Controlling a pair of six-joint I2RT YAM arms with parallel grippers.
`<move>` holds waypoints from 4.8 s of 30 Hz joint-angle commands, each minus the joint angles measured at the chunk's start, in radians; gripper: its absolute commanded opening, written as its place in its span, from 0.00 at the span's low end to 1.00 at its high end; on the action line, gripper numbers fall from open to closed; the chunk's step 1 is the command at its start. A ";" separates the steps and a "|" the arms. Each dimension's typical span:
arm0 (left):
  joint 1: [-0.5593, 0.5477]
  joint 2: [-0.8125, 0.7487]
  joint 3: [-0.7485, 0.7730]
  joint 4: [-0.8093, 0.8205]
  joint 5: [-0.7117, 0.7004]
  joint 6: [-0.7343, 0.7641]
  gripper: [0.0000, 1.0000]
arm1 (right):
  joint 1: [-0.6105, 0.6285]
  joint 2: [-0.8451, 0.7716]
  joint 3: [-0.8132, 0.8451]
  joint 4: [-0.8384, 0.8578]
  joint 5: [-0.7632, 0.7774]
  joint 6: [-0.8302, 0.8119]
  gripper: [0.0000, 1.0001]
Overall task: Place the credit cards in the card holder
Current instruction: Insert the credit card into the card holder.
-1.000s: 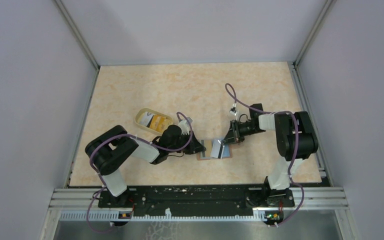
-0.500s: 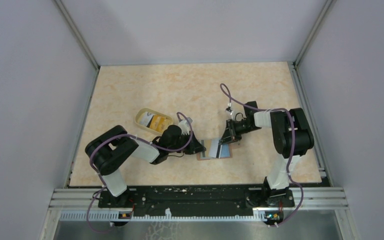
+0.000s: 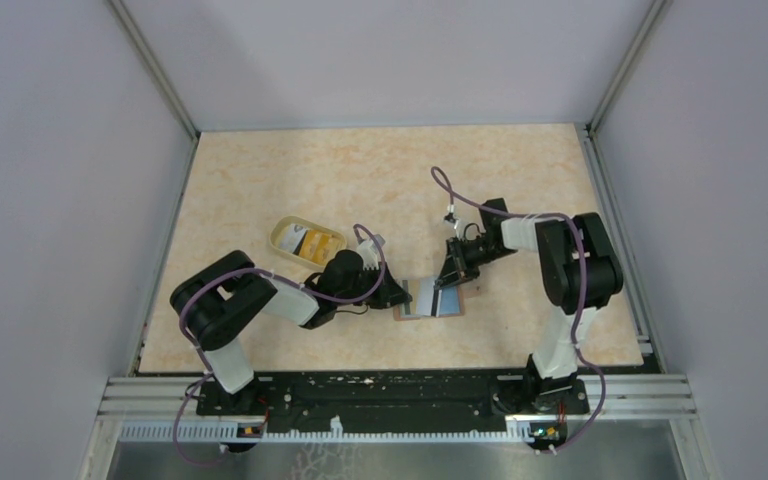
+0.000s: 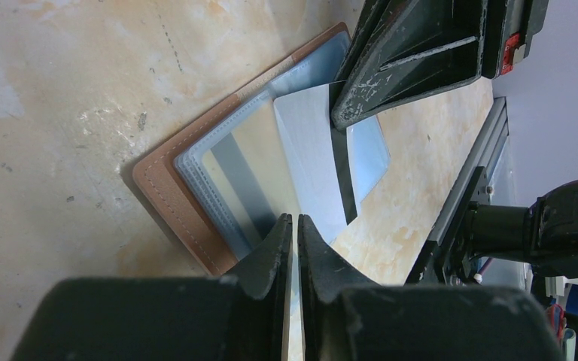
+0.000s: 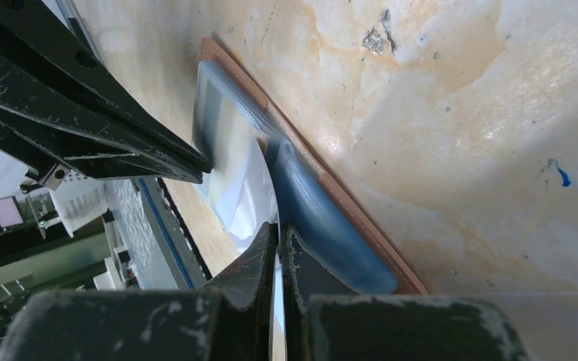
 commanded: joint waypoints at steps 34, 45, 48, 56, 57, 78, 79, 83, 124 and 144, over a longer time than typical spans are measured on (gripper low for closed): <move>-0.005 0.011 0.004 -0.001 0.013 0.032 0.12 | 0.098 0.089 0.135 -0.097 0.074 -0.032 0.07; -0.005 -0.120 -0.043 -0.013 -0.001 0.039 0.24 | 0.098 0.125 0.176 -0.161 0.072 -0.072 0.11; -0.005 -0.185 -0.042 -0.118 -0.034 0.060 0.27 | 0.097 0.131 0.188 -0.159 0.067 -0.066 0.11; -0.005 -0.252 -0.013 -0.425 -0.197 0.056 0.20 | 0.098 0.151 0.221 -0.163 0.041 -0.060 0.11; -0.007 -0.258 -0.013 -0.439 -0.209 0.060 0.19 | 0.097 0.150 0.220 -0.162 0.041 -0.060 0.11; -0.005 -0.053 0.136 -0.473 -0.060 0.072 0.12 | 0.149 0.157 0.223 -0.087 0.001 0.019 0.12; -0.005 -0.054 0.135 -0.473 -0.059 0.072 0.12 | 0.151 0.158 0.223 -0.084 0.001 0.020 0.13; -0.005 -0.051 0.134 -0.463 -0.053 0.074 0.12 | 0.152 0.161 0.230 -0.085 -0.013 0.021 0.19; -0.005 -0.089 0.073 -0.405 -0.076 0.086 0.12 | 0.272 -0.054 0.178 -0.140 0.441 -0.205 0.04; -0.005 -0.206 0.000 -0.348 -0.109 0.070 0.18 | 0.253 -0.131 0.169 -0.135 0.389 -0.215 0.06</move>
